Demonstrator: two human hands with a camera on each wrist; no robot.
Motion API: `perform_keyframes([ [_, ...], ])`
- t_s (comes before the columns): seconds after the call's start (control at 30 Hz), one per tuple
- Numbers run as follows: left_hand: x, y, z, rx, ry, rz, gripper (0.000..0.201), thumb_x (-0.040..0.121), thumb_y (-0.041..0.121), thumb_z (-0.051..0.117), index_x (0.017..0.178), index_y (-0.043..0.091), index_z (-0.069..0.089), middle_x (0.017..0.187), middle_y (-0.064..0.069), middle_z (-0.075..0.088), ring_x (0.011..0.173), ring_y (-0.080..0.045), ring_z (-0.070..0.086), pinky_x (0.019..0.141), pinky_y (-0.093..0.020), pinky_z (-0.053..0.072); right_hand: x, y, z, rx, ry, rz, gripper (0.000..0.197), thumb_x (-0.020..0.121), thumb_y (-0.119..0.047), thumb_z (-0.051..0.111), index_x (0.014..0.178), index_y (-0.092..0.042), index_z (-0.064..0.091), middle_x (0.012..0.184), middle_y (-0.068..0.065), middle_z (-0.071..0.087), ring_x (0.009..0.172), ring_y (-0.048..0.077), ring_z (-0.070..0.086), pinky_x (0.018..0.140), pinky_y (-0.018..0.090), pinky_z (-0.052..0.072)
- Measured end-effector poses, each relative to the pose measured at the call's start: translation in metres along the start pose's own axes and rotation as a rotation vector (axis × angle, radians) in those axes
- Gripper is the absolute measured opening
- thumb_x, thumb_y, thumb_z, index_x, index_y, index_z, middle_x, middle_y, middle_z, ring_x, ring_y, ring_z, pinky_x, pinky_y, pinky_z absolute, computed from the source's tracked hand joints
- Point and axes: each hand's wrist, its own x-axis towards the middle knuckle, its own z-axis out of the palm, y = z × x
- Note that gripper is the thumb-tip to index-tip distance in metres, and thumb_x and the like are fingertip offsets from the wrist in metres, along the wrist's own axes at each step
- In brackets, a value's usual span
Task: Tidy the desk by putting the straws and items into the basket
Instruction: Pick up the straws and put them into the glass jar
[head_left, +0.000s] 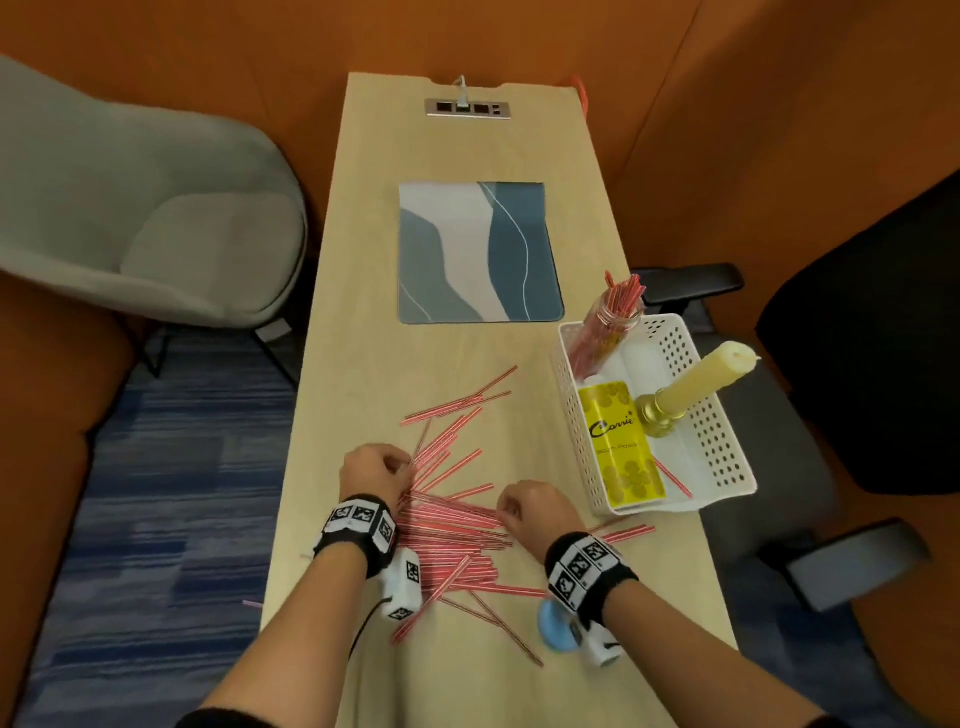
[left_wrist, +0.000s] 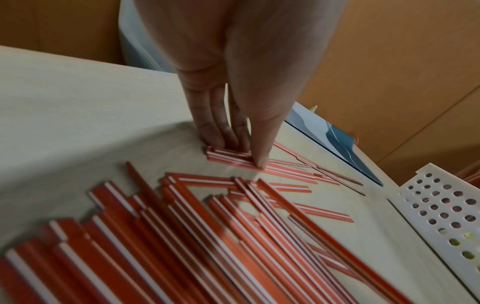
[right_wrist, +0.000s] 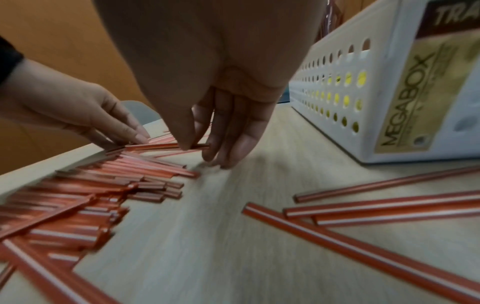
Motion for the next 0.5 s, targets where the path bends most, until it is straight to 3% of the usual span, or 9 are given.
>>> perform_keyframes([
  [0.13, 0.001, 0.003, -0.004, 0.011, 0.000, -0.003, 0.013, 0.077, 0.010, 0.071, 0.072, 0.020, 0.078, 0.071, 0.004, 0.072, 0.068, -0.014, 0.068, 0.068, -0.022, 0.055, -0.003, 0.003, -0.011, 0.123, 0.026, 0.014, 0.002, 0.083, -0.019, 0.069, 0.083, -0.020, 0.071, 0.074, -0.007, 0.068, 0.069, 0.007, 0.061, 0.068, 0.019, 0.048],
  [0.2, 0.001, 0.003, -0.007, 0.013, 0.005, -0.008, 0.017, 0.078, 0.010, 0.068, 0.069, 0.022, 0.077, 0.070, 0.006, 0.072, 0.067, -0.014, 0.068, 0.065, -0.021, 0.054, -0.006, 0.004, -0.015, 0.234, 0.056, 0.037, 0.012, 0.080, -0.015, 0.072, 0.075, -0.025, 0.068, 0.069, -0.009, 0.067, 0.063, 0.003, 0.062, 0.064, 0.012, 0.047],
  [0.27, 0.002, 0.003, -0.012, 0.028, 0.001, 0.020, 0.015, 0.080, 0.013, 0.069, 0.073, 0.023, 0.078, 0.074, 0.005, 0.073, 0.069, -0.015, 0.068, 0.066, -0.021, 0.053, -0.008, 0.005, -0.018, 0.348, 0.113, 0.064, 0.020, 0.078, -0.012, 0.075, 0.069, -0.029, 0.067, 0.068, -0.007, 0.070, 0.063, 0.006, 0.065, 0.064, 0.013, 0.051],
  [0.4, 0.005, 0.008, -0.023, 0.004, -0.025, 0.103, 0.009, 0.085, 0.017, 0.073, 0.091, 0.019, 0.079, 0.086, 0.002, 0.074, 0.075, -0.013, 0.066, 0.074, -0.021, 0.052, -0.014, 0.002, -0.027, 0.471, 0.191, 0.089, 0.018, 0.077, -0.010, 0.077, 0.070, -0.024, 0.070, 0.070, -0.003, 0.072, 0.066, 0.009, 0.067, 0.067, 0.017, 0.054],
  [0.5, 0.009, 0.018, -0.032, -0.002, -0.025, 0.150, 0.015, 0.080, 0.018, 0.079, 0.095, 0.023, 0.078, 0.079, 0.007, 0.071, 0.071, -0.007, 0.065, 0.075, -0.022, 0.055, -0.017, -0.003, -0.042, 0.481, 0.240, 0.040, 0.017, 0.076, -0.007, 0.076, 0.071, -0.023, 0.070, 0.069, -0.005, 0.071, 0.064, 0.007, 0.067, 0.067, 0.017, 0.054],
])
